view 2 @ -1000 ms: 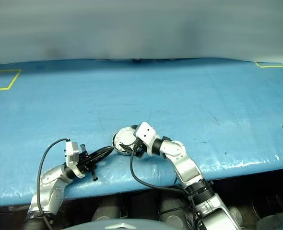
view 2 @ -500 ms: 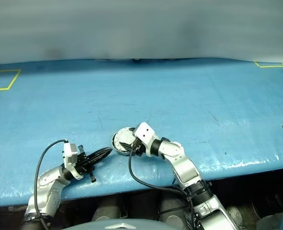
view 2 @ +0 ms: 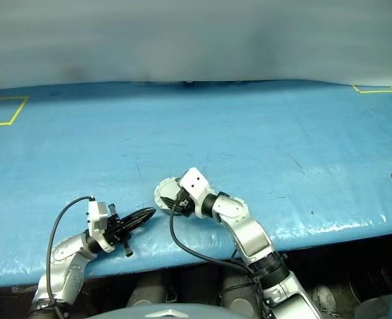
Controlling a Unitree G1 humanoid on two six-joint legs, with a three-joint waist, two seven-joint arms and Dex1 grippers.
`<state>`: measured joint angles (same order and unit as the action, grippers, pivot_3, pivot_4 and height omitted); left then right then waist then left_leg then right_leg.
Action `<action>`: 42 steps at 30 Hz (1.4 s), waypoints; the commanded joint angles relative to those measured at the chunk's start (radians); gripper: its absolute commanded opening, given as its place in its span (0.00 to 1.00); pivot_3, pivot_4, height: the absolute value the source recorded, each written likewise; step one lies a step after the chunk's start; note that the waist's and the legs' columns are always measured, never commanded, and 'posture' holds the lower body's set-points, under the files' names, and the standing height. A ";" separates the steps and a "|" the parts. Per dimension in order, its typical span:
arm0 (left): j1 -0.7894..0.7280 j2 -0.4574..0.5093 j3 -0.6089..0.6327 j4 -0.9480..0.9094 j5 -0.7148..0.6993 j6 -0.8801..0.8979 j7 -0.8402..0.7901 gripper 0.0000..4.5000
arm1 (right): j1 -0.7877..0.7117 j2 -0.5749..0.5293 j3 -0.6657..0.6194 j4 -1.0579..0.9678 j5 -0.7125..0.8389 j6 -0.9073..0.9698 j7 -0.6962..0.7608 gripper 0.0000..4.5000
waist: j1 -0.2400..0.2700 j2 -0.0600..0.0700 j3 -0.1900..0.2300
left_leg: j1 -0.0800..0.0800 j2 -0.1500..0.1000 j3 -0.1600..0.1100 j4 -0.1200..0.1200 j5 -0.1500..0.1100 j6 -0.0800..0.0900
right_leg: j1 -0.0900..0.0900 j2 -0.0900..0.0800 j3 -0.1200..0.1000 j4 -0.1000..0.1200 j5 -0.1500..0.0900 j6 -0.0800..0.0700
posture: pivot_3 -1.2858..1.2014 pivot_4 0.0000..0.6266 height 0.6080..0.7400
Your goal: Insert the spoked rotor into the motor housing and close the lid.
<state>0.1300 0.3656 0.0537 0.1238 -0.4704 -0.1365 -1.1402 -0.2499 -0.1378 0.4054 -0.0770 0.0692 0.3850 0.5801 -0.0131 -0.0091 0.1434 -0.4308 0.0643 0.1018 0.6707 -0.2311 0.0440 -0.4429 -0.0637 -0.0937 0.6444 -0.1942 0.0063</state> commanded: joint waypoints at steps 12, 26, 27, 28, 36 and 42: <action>-0.010 0.017 0.040 -0.063 -0.066 0.043 0.017 0.00 | 0.004 -0.016 0.028 0.063 -0.080 0.032 -0.067 0.66 | 0.000 0.000 -0.001 | 0.001 0.000 0.000 0.000 0.000 -0.001 | 0.000 0.000 0.000 0.000 0.000 0.000 | 0.52 0.24 1.00; -0.135 -0.016 -0.006 0.062 0.069 -0.001 0.116 0.00 | 0.000 -0.022 0.022 0.060 -0.076 0.026 -0.060 0.66 | 0.001 0.001 -0.002 | 0.002 0.000 0.000 0.000 0.000 -0.001 | 0.002 0.000 0.000 0.000 0.000 0.000 | 0.52 0.24 1.00; -0.144 -0.015 -0.014 0.078 0.085 -0.009 0.118 0.00 | 0.000 -0.022 0.022 0.056 -0.076 0.026 -0.061 0.66 | 0.001 0.001 -0.002 | 0.002 0.000 0.000 0.000 0.000 -0.001 | 0.002 0.000 0.000 0.000 0.000 0.000 | 0.52 0.24 1.00; -0.151 -0.014 -0.020 0.092 0.095 -0.015 0.119 0.00 | 0.002 -0.023 0.021 0.052 -0.076 0.026 -0.063 0.66 | 0.001 0.001 -0.002 | 0.002 0.000 0.000 0.000 0.000 -0.001 | 0.002 0.000 0.000 0.000 0.000 0.000 | 0.52 0.24 1.00; -0.156 0.011 -0.044 0.148 0.153 -0.034 0.124 0.00 | 0.020 -0.029 -0.009 0.018 -0.057 0.029 -0.074 0.66 | 0.004 0.002 -0.003 | 0.002 -0.001 0.000 0.000 0.000 -0.001 | 0.002 -0.002 -0.001 0.000 0.000 0.000 | 0.52 0.24 1.00; -0.150 0.010 -0.044 0.149 0.154 -0.044 0.126 0.00 | 0.033 -0.048 -0.016 -0.026 -0.023 0.006 -0.032 0.95 | 0.006 0.002 -0.003 | 0.001 -0.002 0.000 -0.001 -0.001 -0.002 | 0.002 -0.008 -0.002 -0.001 0.000 0.000 | 0.52 0.24 1.00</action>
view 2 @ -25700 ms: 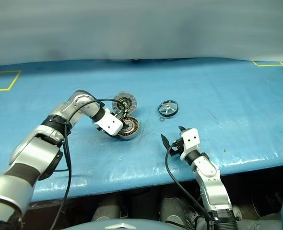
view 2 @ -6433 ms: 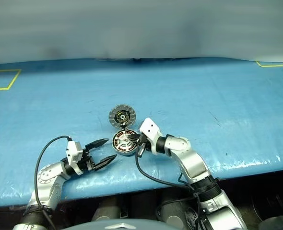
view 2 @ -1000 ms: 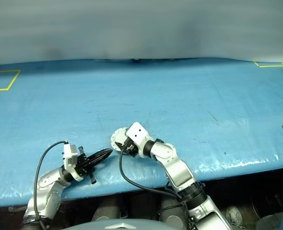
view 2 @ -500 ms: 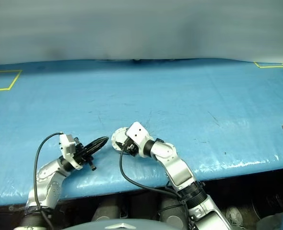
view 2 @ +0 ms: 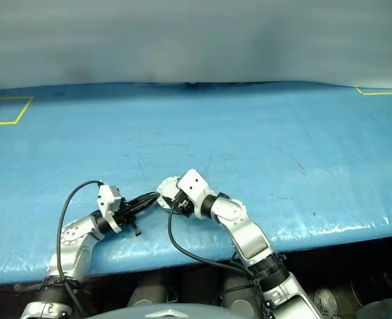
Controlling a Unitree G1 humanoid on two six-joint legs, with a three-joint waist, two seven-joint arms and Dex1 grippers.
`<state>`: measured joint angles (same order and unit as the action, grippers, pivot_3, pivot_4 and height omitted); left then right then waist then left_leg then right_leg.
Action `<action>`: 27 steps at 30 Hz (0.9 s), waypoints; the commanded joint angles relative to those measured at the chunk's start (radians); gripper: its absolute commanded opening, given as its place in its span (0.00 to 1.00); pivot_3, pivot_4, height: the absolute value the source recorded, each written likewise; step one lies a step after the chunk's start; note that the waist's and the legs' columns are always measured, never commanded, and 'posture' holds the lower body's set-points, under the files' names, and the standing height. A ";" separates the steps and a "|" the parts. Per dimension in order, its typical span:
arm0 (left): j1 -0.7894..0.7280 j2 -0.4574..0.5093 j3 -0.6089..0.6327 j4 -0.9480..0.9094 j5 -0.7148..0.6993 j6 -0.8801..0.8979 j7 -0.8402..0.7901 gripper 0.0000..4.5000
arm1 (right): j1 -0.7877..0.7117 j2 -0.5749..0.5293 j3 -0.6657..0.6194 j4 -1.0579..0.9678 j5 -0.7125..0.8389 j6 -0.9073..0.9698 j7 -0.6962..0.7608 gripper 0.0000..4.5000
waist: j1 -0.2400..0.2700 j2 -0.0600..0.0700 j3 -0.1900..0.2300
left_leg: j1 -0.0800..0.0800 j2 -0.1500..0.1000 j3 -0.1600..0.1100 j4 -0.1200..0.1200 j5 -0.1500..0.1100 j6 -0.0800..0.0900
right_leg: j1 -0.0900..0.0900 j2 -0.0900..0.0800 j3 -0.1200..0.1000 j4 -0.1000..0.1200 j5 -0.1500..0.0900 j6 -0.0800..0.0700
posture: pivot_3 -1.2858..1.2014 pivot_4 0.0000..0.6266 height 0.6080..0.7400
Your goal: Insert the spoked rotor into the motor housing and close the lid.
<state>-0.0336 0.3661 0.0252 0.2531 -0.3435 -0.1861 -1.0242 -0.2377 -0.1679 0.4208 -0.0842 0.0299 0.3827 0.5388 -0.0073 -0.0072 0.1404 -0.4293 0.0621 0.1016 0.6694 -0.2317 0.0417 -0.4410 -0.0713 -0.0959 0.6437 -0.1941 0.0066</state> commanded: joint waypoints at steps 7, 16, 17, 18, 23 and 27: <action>0.026 0.005 -0.015 0.019 0.024 -0.002 0.009 0.00 | 0.040 0.010 -0.147 -0.178 0.183 0.077 0.026 1.00 | 0.000 0.000 0.000 | -0.001 0.000 0.000 -0.002 0.001 0.002 | -0.002 0.000 0.000 0.000 0.000 0.000 | 0.52 0.24 1.00; 0.023 0.002 -0.017 0.026 0.022 -0.015 0.008 0.00 | 0.081 0.052 -0.325 -0.172 0.411 0.373 -0.027 1.00 | 0.001 0.000 0.000 | -0.001 -0.001 0.000 -0.003 0.001 0.002 | -0.001 0.000 -0.001 -0.001 0.000 0.000 | 0.52 0.24 1.00; 0.022 0.002 -0.017 0.027 0.023 -0.016 0.008 0.00 | 0.088 0.055 -0.337 -0.164 0.432 0.398 -0.027 1.00 | 0.000 0.000 0.000 | -0.001 -0.001 0.000 -0.003 0.001 0.002 | -0.002 0.000 -0.001 -0.001 0.000 0.000 | 0.52 0.24 1.00; 0.020 0.001 -0.018 0.028 0.023 -0.017 0.008 0.00 | 0.094 0.060 -0.353 -0.152 0.454 0.422 -0.027 1.00 | 0.000 0.000 0.000 | -0.001 -0.001 0.000 -0.003 0.001 0.002 | -0.002 0.000 -0.001 -0.001 0.000 0.000 | 0.52 0.24 1.00; 0.018 0.001 -0.018 0.029 0.023 -0.018 0.006 0.00 | 0.110 0.088 -0.416 -0.137 0.571 0.535 -0.033 1.00 | -0.001 0.001 0.001 | -0.001 -0.001 0.000 -0.004 0.001 0.002 | -0.002 0.000 -0.001 -0.001 0.000 0.000 | 0.52 0.24 1.00; 0.020 0.001 -0.019 0.029 0.025 -0.021 0.008 0.00 | 0.118 0.112 -0.445 -0.104 0.634 0.593 -0.040 1.00 | 0.000 0.001 0.001 | -0.001 -0.001 0.000 -0.004 0.001 0.002 | -0.002 0.000 -0.001 -0.001 0.000 0.000 | 0.52 0.24 1.00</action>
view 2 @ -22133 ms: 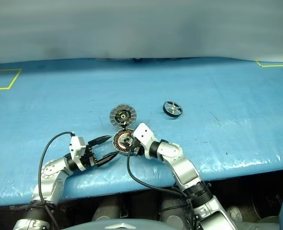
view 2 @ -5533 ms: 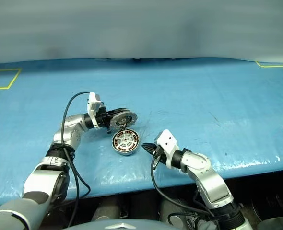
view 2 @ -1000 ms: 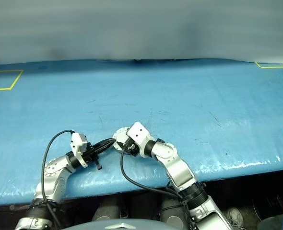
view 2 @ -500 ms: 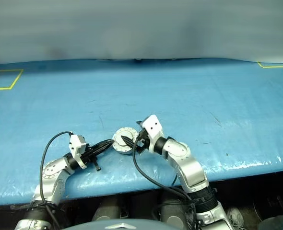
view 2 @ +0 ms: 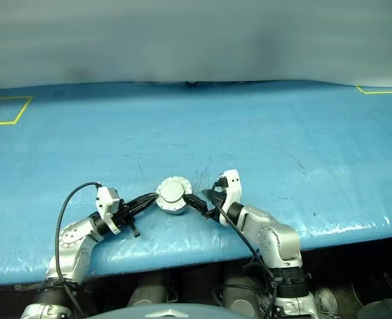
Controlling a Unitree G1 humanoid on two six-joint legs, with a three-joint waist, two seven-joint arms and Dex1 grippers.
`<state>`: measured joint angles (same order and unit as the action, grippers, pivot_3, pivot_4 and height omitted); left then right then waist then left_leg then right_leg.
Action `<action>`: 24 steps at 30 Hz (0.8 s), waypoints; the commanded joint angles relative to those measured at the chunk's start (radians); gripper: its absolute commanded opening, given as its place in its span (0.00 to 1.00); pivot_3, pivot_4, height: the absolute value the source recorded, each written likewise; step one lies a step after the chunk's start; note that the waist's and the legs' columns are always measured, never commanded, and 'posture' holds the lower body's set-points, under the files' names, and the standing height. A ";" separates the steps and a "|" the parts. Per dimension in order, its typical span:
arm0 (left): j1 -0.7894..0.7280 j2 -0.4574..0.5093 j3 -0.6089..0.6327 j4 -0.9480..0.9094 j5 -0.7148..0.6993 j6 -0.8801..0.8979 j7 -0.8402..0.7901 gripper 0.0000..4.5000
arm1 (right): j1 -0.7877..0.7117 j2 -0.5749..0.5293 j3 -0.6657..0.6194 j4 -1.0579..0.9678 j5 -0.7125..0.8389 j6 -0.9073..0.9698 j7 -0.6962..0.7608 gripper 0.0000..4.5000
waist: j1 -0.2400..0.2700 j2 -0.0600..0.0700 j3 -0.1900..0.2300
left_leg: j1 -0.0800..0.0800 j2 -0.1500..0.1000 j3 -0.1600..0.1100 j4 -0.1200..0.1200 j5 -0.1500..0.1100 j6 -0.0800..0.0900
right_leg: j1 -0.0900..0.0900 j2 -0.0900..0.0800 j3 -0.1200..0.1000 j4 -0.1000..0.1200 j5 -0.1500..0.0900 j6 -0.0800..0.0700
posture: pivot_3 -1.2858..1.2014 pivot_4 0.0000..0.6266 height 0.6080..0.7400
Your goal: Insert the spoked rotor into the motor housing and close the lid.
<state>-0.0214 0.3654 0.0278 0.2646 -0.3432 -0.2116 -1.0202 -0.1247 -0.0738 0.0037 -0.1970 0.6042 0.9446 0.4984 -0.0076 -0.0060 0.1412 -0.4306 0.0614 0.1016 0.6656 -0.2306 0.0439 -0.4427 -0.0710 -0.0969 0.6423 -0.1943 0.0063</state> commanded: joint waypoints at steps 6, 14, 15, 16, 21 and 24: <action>0.013 0.002 -0.021 0.017 0.026 0.000 0.007 0.00 | -0.006 0.046 -0.058 0.042 0.119 0.061 -0.010 0.65 | 0.000 0.000 0.000 | 0.000 0.000 0.000 0.000 0.000 0.000 | 0.000 0.000 0.000 0.000 0.000 0.000 | 0.52 0.24 1.00; 0.025 -0.018 0.017 -0.028 -0.072 0.123 0.026 0.00 | -0.008 0.052 -0.064 0.064 0.141 0.060 -0.030 0.26 | -0.002 0.001 0.000 | 0.000 0.000 0.000 -0.001 0.000 0.000 | 0.000 0.000 0.000 0.000 0.000 0.000 | 0.52 0.24 1.00; 0.025 -0.023 0.025 -0.039 -0.094 0.148 0.030 0.00 | -0.008 0.053 -0.067 0.065 0.144 0.057 -0.032 0.26 | -0.003 0.001 0.000 | 0.000 0.000 0.000 -0.001 0.000 0.000 | 0.000 -0.001 0.000 0.000 0.000 0.000 | 0.52 0.24 1.00; 0.026 -0.025 0.029 -0.047 -0.108 0.165 0.033 0.00 | -0.008 0.054 -0.069 0.065 0.145 0.054 -0.033 0.26 | -0.003 0.001 0.000 | 0.000 0.000 0.000 -0.001 0.000 0.000 | 0.000 -0.001 0.000 0.000 0.000 0.000 | 0.52 0.24 1.00; 0.023 -0.064 0.079 -0.078 -0.182 0.267 0.106 0.00 | -0.017 0.069 -0.106 0.077 0.169 0.041 -0.061 0.26 | -0.004 0.001 0.001 | 0.000 0.000 0.000 -0.001 0.000 0.000 | 0.000 0.000 0.000 0.000 0.000 0.000 | 0.52 0.24 1.00; 0.029 -0.099 0.114 -0.109 -0.281 0.378 0.135 0.00 | -0.026 0.108 -0.181 0.090 0.253 0.049 -0.081 0.26 | -0.003 0.000 0.001 | 0.000 0.000 0.000 -0.001 0.000 0.000 | 0.000 0.003 0.000 0.000 0.000 0.000 | 0.52 0.24 1.00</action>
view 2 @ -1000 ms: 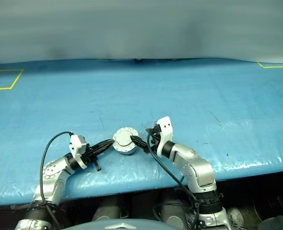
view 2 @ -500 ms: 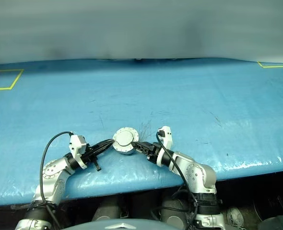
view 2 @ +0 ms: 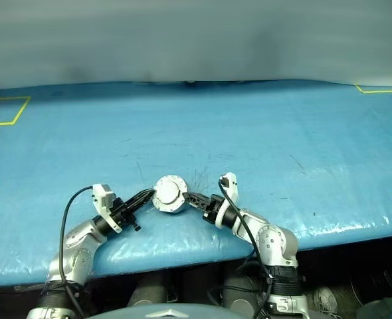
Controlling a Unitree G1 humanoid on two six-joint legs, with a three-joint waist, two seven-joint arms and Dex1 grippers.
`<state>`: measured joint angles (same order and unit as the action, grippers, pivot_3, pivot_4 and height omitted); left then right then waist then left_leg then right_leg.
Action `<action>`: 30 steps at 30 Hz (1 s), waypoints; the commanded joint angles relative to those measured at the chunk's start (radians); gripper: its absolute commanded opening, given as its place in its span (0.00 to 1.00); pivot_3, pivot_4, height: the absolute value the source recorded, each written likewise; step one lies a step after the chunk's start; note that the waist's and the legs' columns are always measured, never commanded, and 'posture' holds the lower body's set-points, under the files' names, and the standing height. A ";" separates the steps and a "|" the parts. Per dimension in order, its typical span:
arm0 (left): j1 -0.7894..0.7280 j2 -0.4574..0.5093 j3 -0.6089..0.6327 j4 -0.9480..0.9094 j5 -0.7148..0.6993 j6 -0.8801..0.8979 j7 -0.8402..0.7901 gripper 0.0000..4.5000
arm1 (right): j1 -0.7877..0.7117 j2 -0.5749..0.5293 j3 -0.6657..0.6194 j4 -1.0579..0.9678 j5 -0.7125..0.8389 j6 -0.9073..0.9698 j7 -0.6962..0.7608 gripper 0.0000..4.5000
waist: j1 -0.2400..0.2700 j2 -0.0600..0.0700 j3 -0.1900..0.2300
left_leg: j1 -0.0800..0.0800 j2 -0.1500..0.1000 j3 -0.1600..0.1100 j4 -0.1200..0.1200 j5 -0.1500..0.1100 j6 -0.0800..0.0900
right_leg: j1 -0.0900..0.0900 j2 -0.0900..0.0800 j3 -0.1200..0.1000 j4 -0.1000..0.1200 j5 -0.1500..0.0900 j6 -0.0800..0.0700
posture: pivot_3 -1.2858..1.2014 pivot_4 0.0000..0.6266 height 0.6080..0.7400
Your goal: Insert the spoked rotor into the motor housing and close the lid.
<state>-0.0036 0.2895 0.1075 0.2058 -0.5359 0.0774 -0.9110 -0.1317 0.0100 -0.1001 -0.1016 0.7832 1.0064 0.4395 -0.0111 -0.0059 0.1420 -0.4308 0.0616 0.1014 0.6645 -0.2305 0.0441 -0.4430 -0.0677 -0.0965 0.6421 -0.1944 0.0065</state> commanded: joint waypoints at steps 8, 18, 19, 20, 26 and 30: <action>0.040 -0.119 0.116 -0.142 -0.318 0.320 0.095 0.08 | -0.045 0.071 -0.187 -0.015 0.241 0.002 -0.060 0.26 | -0.002 -0.001 0.001 | -0.008 -0.001 0.000 0.000 0.000 0.001 | -0.002 0.002 0.001 0.000 0.002 0.004 | 0.52 0.24 1.00; 0.037 -0.235 0.148 -0.212 -0.521 0.499 0.164 0.78 | -0.048 0.079 -0.119 -0.099 0.329 0.022 -0.066 0.26 | -0.003 -0.001 0.002 | -0.008 0.001 -0.002 0.001 0.000 0.001 | -0.002 0.006 0.003 0.000 0.003 0.006 | 0.52 0.24 1.00; 0.036 -0.237 0.150 -0.213 -0.528 0.507 0.169 0.86 | -0.047 0.081 -0.113 -0.104 0.336 0.022 -0.069 0.26 | -0.003 -0.001 0.002 | -0.008 0.001 -0.002 0.001 0.000 0.001 | -0.001 0.006 0.003 0.000 0.003 0.006 | 0.52 0.24 1.00; 0.035 -0.238 0.151 -0.213 -0.533 0.513 0.173 0.93 | -0.048 0.082 -0.110 -0.104 0.341 0.022 -0.072 0.26 | -0.003 -0.001 0.002 | -0.008 0.000 -0.002 0.001 0.000 0.001 | -0.001 0.006 0.003 0.000 0.003 0.006 | 0.52 0.24 1.00; 0.024 -0.233 0.141 -0.216 -0.617 0.614 0.174 0.99 | -0.035 0.064 -0.046 -0.114 0.329 0.030 -0.061 0.26 | -0.002 -0.001 0.002 | -0.008 0.000 -0.003 0.001 0.000 0.001 | -0.002 0.006 0.003 0.000 0.003 0.005 | 0.52 0.24 1.00; 0.017 -0.240 0.137 -0.221 -0.640 0.643 0.165 0.99 | -0.015 0.046 0.008 -0.118 0.309 0.031 -0.049 0.26 | -0.002 -0.001 0.002 | -0.008 0.000 -0.003 0.001 0.000 0.001 | -0.002 0.006 0.003 0.000 0.002 0.005 | 0.52 0.24 1.00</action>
<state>0.0232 0.0587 0.2465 0.0290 -1.1518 0.7113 -0.7301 -0.1379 0.0497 -0.1131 -0.1638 1.0639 1.0379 0.3498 -0.0133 -0.0073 0.1438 -0.4393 0.0618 0.0986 0.6657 -0.2300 0.0449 -0.4445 -0.0617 -0.0933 0.6418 -0.1927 0.0101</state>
